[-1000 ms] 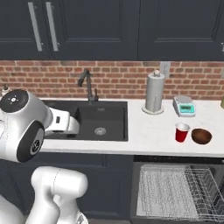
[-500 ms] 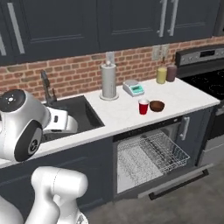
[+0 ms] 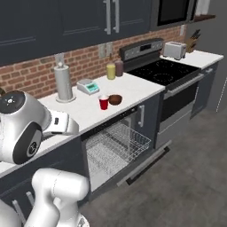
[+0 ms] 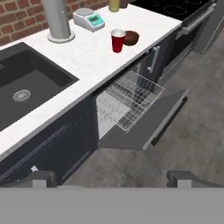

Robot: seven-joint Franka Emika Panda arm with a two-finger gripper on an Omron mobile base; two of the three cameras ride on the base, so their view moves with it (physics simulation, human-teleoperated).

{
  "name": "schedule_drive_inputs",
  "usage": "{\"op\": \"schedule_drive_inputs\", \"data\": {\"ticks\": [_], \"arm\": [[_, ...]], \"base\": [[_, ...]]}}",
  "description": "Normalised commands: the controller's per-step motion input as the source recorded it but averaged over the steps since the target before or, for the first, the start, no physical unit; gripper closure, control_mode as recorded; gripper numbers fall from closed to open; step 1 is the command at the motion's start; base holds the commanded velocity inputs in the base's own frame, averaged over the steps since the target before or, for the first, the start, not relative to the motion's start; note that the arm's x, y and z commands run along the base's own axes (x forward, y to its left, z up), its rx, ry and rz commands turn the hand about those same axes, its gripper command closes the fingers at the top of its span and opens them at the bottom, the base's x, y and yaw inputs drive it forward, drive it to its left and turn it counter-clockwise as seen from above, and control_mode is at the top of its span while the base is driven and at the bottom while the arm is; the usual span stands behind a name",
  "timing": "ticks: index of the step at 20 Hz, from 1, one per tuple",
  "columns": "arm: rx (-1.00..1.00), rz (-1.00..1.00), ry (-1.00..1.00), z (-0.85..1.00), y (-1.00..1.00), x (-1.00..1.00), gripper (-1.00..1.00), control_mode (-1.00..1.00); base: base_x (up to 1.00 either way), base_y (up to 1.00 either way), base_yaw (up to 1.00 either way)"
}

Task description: Pick up the cup and bowl from the counter, place them in the dishwasher, and close the dishwasher door.

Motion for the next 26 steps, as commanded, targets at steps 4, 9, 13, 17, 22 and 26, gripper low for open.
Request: {"op": "schedule_drive_inputs", "data": {"ticks": [4,9,13,17,22,26], "arm": [[0.0,0.0,0.0,0.0,0.0,0.0,-1.0,1.0],[0.0,0.0,0.0,0.0,0.0,0.0,-1.0,1.0],[0.0,0.0,0.0,0.0,0.0,0.0,-1.0,1.0],[0.0,0.0,0.0,0.0,0.0,0.0,-1.0,1.0],[0.0,0.0,0.0,0.0,0.0,0.0,-1.0,1.0],[0.0,0.0,0.0,0.0,0.0,0.0,-1.0,1.0]], "base": [[0.57,0.1,-0.32],[0.43,0.32,-0.12],[0.2,0.81,-0.03],[0.36,0.61,-0.04],[0.46,0.23,-0.28],[0.53,0.05,-0.35]]}}
